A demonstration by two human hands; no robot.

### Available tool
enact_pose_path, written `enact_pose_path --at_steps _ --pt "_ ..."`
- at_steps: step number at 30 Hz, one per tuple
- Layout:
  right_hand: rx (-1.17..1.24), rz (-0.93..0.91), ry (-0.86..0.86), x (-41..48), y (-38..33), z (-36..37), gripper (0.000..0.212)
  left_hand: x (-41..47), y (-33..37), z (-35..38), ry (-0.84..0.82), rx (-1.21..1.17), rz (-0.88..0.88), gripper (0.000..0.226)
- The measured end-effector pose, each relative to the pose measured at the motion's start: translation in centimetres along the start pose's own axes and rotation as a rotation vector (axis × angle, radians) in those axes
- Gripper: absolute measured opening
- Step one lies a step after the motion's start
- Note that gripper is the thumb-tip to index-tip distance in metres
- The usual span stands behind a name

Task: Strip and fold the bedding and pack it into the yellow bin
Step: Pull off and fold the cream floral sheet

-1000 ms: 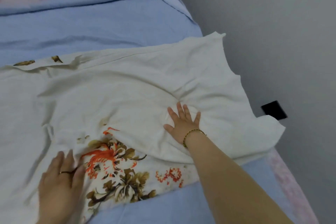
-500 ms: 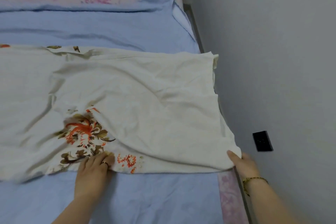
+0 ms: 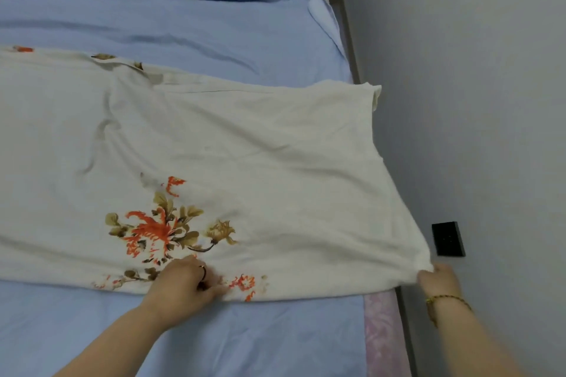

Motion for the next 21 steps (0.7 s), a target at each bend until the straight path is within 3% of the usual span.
enact_pose_path --at_steps 1,3,7,11,13,17,18,21 --pt "-0.008 -0.02 0.014 0.4 -0.9 0.3 0.033 0.6 0.2 -0.4 0.071 -0.043 0.021 0.043" --pt "0.006 -0.133 0.035 0.7 -3.8 1.3 0.038 1.4 0.4 -1.3 0.18 0.007 0.014 0.069" --pt "0.149 -0.336 -0.163 2.3 -11.6 4.4 0.039 5.9 1.1 -1.9 0.075 0.001 -0.165 0.1" --pt "0.212 -0.393 -0.174 4.9 -16.2 5.4 0.017 9.6 1.8 -2.8 0.143 -0.016 -0.143 0.099" --pt "0.181 -0.478 -0.059 6.1 -17.3 4.4 0.031 11.0 3.0 -3.8 0.182 -0.021 -0.102 0.092" --pt "0.263 -0.517 0.205 7.7 -16.7 0.6 0.022 14.5 5.0 -4.9 0.235 -0.041 -0.059 0.085" --pt "0.232 -0.474 0.181 8.6 -16.1 0.8 0.022 15.5 5.1 -4.8 0.255 0.01 -0.051 0.087" --pt "0.121 -0.354 -0.004 10.8 -15.0 3.0 0.025 18.0 5.2 -3.2 -0.004 0.131 -0.078 0.07"
Point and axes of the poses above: each hand's wrist, its own x-axis towards the middle knuckle, its own z-axis out of the palm, y = z × x, the point moved 6 cm from there along x, towards the middle knuckle, and after that the axes turned 15 degrees about -y, right-handed, at the moved point
